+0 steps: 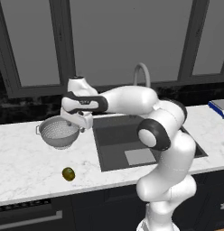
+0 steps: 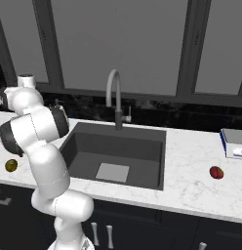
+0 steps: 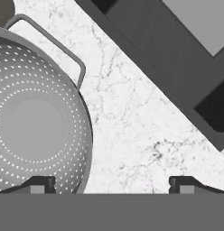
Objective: Put the colander in the sink, put the mango, kiwi in the colander, and turn on the sink faucet and pour water over the colander.
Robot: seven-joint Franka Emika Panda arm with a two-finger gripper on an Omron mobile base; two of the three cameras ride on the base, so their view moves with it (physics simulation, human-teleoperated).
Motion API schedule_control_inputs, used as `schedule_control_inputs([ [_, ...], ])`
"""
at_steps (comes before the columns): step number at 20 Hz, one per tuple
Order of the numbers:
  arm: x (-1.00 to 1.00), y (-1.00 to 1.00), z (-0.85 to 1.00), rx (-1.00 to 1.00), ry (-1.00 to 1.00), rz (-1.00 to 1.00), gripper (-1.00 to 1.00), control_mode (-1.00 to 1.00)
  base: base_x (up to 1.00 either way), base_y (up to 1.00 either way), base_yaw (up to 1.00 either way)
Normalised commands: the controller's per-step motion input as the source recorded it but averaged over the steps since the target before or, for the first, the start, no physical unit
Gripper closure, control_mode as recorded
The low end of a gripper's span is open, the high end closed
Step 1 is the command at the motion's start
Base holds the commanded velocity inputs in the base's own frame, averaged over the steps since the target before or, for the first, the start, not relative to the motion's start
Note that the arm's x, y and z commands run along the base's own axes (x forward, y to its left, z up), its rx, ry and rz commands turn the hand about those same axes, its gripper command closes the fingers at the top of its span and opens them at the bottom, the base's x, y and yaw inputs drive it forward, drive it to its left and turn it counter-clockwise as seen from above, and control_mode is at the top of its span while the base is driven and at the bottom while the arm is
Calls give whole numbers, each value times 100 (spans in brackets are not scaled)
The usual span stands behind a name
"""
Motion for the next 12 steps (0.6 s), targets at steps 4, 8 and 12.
schedule_control_inputs([
  [4, 9, 0, -33, -1, -14, 0, -100, -100, 0, 0, 0],
  [8, 26, 0, -27, 0, -5, 0, -100, -100, 0, 0, 0],
  [12, 26, 0, -37, 0, -1, 0, -100, -100, 0, 0, 0],
])
